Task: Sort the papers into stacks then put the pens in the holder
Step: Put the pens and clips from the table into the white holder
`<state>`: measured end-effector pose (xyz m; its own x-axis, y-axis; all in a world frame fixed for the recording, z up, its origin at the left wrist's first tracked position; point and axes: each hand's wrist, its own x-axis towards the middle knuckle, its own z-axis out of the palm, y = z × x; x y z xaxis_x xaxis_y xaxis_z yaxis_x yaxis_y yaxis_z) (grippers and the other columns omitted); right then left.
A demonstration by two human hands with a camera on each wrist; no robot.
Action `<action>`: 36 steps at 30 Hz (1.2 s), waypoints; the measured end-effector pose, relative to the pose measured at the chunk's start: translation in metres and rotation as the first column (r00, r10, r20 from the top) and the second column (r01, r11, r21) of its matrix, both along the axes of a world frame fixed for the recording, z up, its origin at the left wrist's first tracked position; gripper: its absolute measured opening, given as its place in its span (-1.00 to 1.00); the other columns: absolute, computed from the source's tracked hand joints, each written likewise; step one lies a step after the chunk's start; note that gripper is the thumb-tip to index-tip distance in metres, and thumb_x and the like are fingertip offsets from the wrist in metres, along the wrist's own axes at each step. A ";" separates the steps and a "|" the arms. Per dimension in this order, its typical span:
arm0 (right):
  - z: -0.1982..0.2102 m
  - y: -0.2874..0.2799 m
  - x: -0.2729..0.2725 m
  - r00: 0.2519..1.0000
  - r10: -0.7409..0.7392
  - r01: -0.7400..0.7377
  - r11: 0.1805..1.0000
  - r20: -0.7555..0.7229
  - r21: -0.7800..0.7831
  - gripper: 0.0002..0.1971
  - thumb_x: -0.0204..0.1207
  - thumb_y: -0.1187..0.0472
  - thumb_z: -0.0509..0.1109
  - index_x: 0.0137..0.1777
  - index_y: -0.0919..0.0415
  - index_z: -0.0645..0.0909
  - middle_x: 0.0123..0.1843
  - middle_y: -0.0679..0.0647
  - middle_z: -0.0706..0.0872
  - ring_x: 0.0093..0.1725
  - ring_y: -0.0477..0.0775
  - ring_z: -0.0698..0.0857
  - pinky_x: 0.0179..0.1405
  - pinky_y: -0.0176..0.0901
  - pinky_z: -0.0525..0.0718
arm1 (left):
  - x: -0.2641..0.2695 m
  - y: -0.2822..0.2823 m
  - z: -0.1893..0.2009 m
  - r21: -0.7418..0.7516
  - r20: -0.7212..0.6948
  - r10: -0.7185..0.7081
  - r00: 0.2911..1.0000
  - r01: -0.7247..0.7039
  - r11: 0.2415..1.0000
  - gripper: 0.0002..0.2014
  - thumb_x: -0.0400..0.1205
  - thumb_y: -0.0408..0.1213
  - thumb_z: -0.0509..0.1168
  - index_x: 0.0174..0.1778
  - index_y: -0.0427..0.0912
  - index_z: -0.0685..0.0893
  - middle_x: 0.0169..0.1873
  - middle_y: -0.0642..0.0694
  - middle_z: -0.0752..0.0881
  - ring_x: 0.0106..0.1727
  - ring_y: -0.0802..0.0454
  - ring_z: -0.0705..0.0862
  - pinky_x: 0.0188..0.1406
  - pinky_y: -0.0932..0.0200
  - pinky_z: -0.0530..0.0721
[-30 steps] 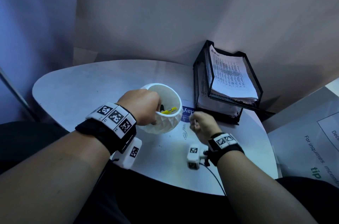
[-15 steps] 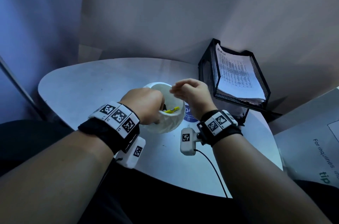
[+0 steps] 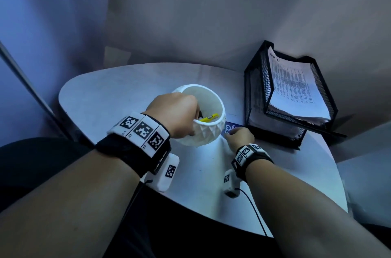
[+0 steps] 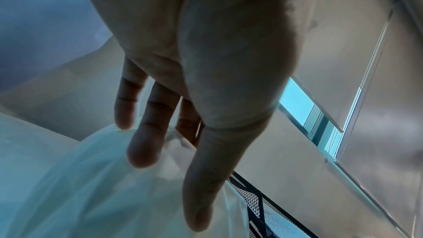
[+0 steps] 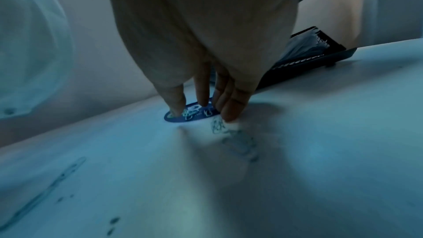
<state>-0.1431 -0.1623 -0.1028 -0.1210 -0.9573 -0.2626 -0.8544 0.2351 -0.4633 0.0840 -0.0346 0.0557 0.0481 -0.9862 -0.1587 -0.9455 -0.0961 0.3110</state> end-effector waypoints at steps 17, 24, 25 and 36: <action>0.004 0.006 -0.012 0.998 0.024 -0.026 0.999 -0.062 -0.019 -0.79 0.43 0.40 0.28 -0.13 0.16 0.71 -0.14 0.11 0.73 -0.12 0.23 0.72 -0.03 -0.12 0.72 | -0.004 -0.003 -0.004 0.027 0.009 0.007 1.000 -0.007 1.000 -0.79 0.47 -0.02 0.51 0.00 0.11 0.78 -0.16 0.02 0.74 -0.06 -0.12 0.70 -0.19 0.11 0.58; 0.001 0.009 -0.019 1.000 -0.011 0.010 0.999 0.028 0.035 -0.77 0.39 0.29 0.45 0.00 0.04 0.80 -0.02 0.02 0.82 -0.09 0.08 0.71 -0.10 -0.25 0.58 | -0.003 -0.002 -0.002 0.042 0.006 0.012 1.000 -0.012 0.999 -0.82 0.47 -0.03 0.51 -0.05 0.11 0.74 -0.18 0.01 0.72 -0.10 -0.12 0.67 -0.23 0.12 0.53; 0.001 0.010 -0.018 0.999 0.028 -0.029 0.999 0.035 0.031 -0.74 0.39 0.30 0.46 0.04 0.04 0.80 -0.02 0.00 0.81 -0.08 0.06 0.70 -0.08 -0.28 0.55 | -0.003 -0.002 -0.002 0.039 0.003 0.012 1.000 -0.012 0.999 -0.83 0.47 -0.03 0.50 -0.06 0.12 0.73 -0.17 0.01 0.72 -0.09 -0.12 0.66 -0.22 0.12 0.52; 0.002 0.009 -0.005 0.985 0.172 -0.171 0.985 -0.030 0.023 -0.87 0.38 0.32 0.35 -0.21 0.05 0.59 -0.13 0.07 0.75 -0.12 0.17 0.72 -0.19 -0.24 0.59 | -0.003 -0.003 -0.002 0.034 -0.006 0.006 1.000 -0.006 0.999 -0.79 0.48 -0.03 0.53 0.00 0.12 0.75 -0.14 0.03 0.74 -0.04 -0.11 0.69 -0.19 0.13 0.54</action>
<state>-0.1486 -0.1536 -0.1004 0.0360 -0.9591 -0.2809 -0.8973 0.0928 -0.4317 0.0809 -0.0376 0.0540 0.0527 -0.9798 -0.1928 -0.9432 -0.1123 0.3127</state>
